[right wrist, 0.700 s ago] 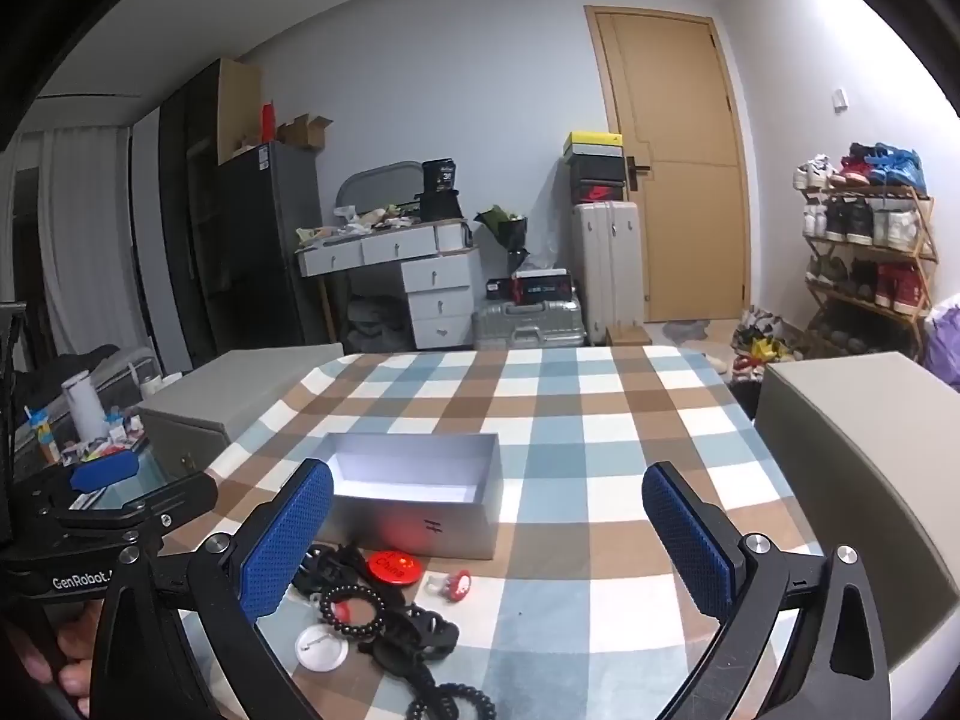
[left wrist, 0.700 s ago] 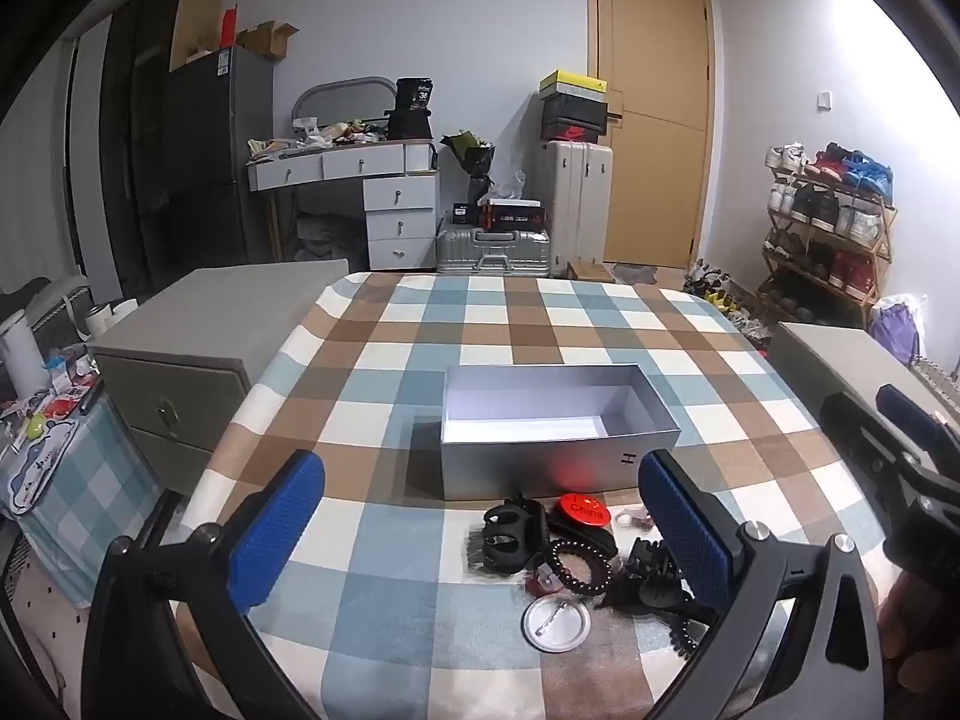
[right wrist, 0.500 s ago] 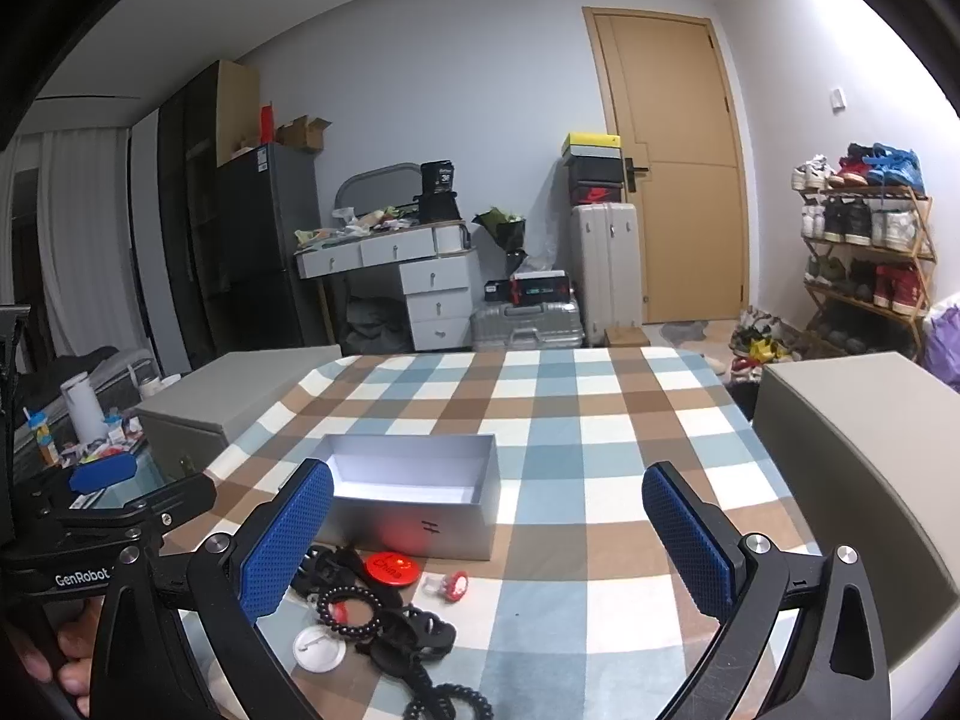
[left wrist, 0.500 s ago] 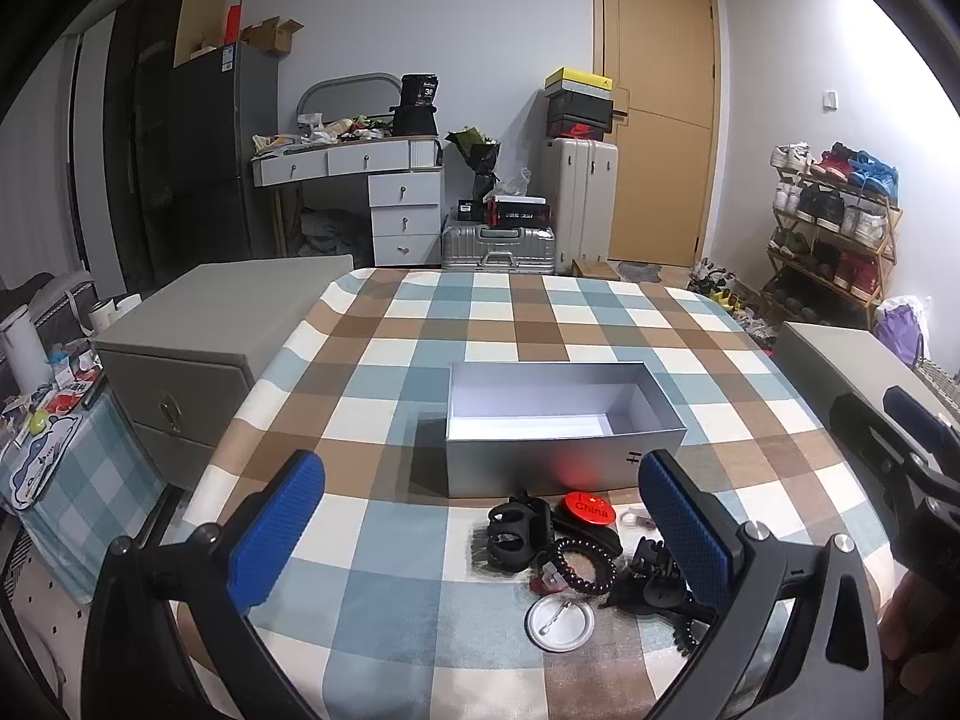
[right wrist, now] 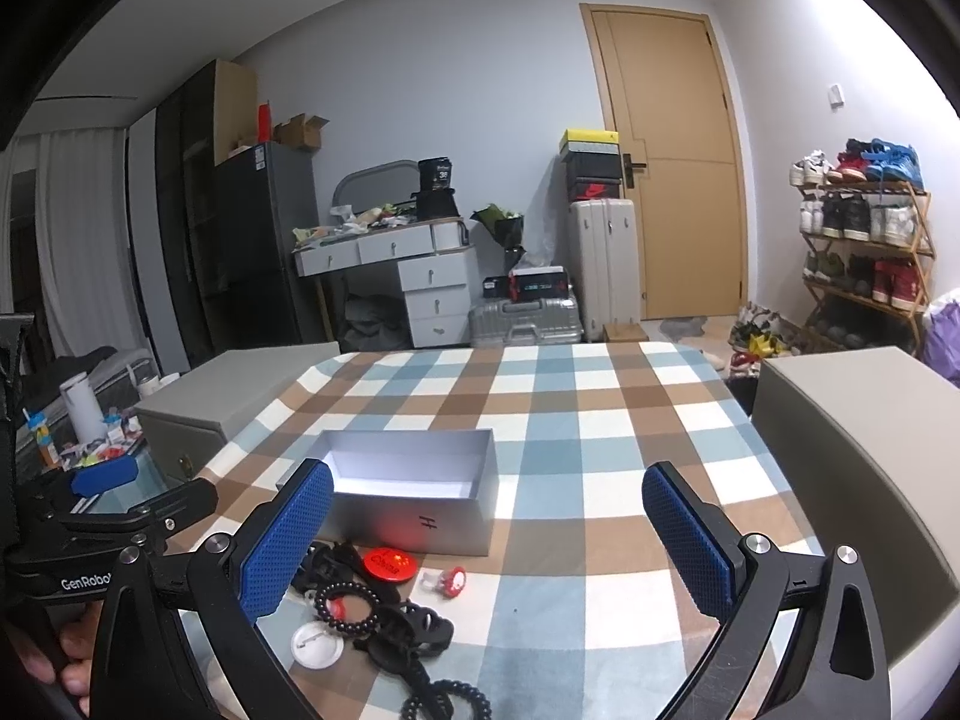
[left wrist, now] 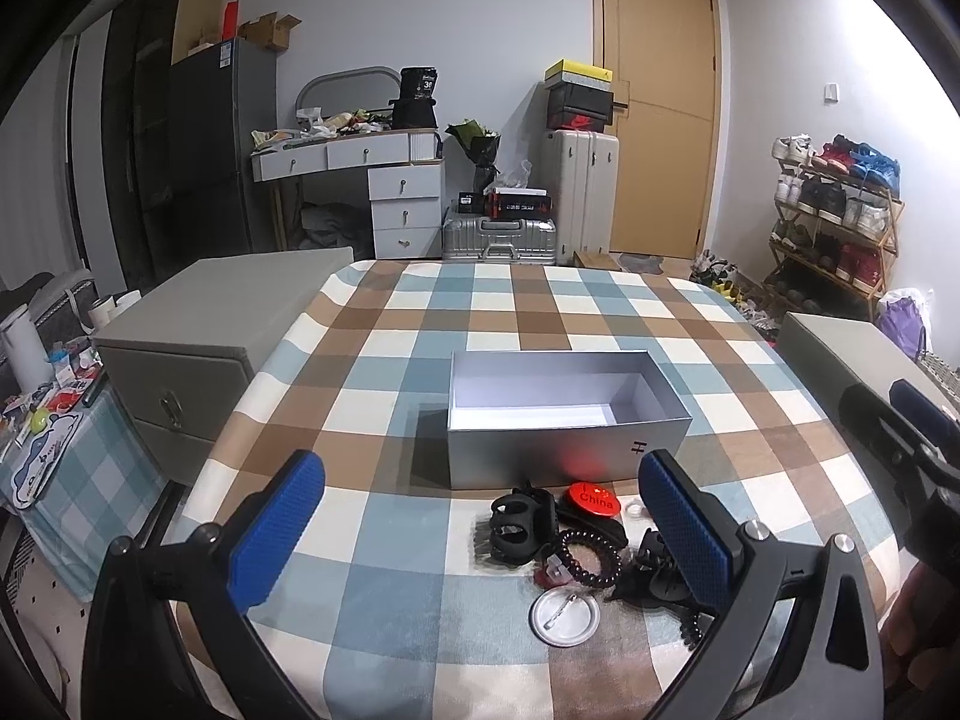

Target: Organize jewelry

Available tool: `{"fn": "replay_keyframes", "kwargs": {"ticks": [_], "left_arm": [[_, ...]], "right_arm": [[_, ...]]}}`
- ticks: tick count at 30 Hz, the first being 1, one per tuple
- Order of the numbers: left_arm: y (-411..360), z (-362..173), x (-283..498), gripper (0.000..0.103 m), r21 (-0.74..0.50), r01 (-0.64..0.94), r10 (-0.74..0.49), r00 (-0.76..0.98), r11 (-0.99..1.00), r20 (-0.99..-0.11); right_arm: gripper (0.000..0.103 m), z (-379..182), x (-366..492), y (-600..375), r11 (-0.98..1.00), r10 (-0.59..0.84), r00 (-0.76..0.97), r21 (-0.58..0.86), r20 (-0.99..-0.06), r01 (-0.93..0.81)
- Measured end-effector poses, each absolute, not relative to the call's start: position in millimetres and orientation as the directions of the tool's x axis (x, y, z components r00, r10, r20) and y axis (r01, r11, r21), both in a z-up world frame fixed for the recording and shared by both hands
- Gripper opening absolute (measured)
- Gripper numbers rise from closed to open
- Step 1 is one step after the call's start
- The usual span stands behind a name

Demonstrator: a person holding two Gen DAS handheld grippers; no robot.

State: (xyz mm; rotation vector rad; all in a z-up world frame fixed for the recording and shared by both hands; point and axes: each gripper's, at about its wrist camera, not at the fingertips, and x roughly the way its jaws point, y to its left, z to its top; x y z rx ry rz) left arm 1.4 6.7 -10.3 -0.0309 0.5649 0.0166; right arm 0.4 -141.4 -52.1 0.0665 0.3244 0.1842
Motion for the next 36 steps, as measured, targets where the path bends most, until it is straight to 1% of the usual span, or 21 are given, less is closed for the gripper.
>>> {"fn": "replay_keyframes", "kwargs": {"ticks": [8, 14, 21, 24, 26, 27, 29, 32, 36], "left_arm": [[7, -11, 2, 0.102, -0.023, -0.018, 0.003, 0.842, 1.0, -0.539], [9, -14, 3, 0.102, -0.024, -0.019, 0.003, 0.839, 1.0, -0.545], [13, -19, 5, 0.102, -0.031, -0.008, -0.011, 0.83, 0.999, -0.557], [16, -25, 6, 0.102, -0.037, -0.008, -0.015, 0.825, 0.999, -0.565], [18, -29, 5, 0.102, -0.033, -0.01, -0.01, 0.822, 0.999, -0.569], [19, -32, 5, 0.102, -0.033, -0.01, -0.011, 0.819, 0.999, -0.573], [22, -37, 4, 0.102, -0.031, -0.013, -0.008, 0.812, 0.999, -0.583], [25, -42, 4, 0.102, -0.032, -0.015, -0.007, 0.803, 0.999, -0.596], [30, -51, 2, 0.102, -0.039, -0.003, -0.022, 0.787, 0.999, -0.616]], "right_arm": [[0.103, -61, 1, -141, 0.98, 0.191, 0.929, 0.105, -0.317, -0.166], [0.103, -61, 2, -142, 0.975, 0.207, 0.923, 0.14, -0.325, -0.17], [0.103, -71, 4, -138, 0.967, 0.25, 0.905, 0.129, -0.344, -0.218], [0.103, -81, 6, -135, 0.961, 0.276, 0.887, 0.131, -0.37, -0.244], [0.103, -93, 11, -131, 0.955, 0.297, 0.867, 0.136, -0.401, -0.264], [0.103, -99, 13, -130, 0.953, 0.303, 0.85, 0.133, -0.432, -0.272], [0.103, -108, 14, -128, 0.942, 0.335, 0.816, 0.171, -0.471, -0.288], [0.103, -125, 20, -123, 0.926, 0.377, 0.775, 0.206, -0.507, -0.316], [0.102, -143, 33, -121, 0.915, 0.402, 0.733, 0.215, -0.549, -0.341]]}}
